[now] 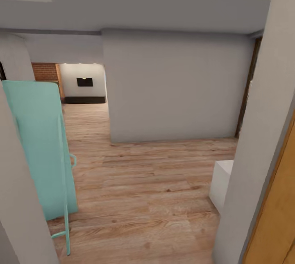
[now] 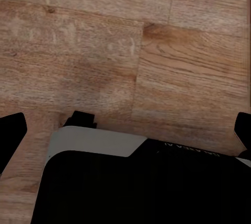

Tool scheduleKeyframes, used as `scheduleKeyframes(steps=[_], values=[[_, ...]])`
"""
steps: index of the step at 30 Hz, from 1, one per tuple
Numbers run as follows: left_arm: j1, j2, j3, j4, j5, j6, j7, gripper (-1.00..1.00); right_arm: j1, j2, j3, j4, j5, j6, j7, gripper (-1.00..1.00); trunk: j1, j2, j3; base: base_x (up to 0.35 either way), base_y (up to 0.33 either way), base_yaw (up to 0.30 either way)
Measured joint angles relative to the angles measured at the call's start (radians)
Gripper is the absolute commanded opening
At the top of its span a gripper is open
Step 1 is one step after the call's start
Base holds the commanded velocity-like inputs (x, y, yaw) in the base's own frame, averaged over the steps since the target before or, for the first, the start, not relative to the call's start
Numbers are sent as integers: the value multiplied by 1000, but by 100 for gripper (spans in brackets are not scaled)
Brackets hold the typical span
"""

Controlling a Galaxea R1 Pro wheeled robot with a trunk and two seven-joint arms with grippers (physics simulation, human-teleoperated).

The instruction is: Move the two storage containers from the living room to the garage. In the garage, place one container on the floor and stack the other container on top of it (either order is fine).

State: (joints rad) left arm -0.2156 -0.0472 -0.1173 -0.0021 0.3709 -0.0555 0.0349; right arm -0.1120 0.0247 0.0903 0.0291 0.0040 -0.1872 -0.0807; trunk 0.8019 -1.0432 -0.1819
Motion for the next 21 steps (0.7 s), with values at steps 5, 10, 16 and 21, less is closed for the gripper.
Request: scheduleKeyframes(steps=[5, 10, 16, 21], values=[[0, 1, 0, 0, 1, 0, 0, 100, 0, 0, 0, 0, 0, 0, 0, 100, 0, 0, 0, 332, 0, 0], [0, 1, 0, 0, 1, 0, 0, 100, 0, 2, 0, 0, 1, 0, 0, 100, 0, 0, 0, 331, 0, 0], [0, 3, 0, 0, -1, 2, -8, 100, 0, 2, 0, 0, 2, 0, 0, 100, 0, 0, 0, 332, 0, 0], [0, 9, -1, 0, -3, 54, -15, 100, 0, 1, 0, 0, 3, 0, 0, 100, 0, 0, 0, 332, 0, 0]])
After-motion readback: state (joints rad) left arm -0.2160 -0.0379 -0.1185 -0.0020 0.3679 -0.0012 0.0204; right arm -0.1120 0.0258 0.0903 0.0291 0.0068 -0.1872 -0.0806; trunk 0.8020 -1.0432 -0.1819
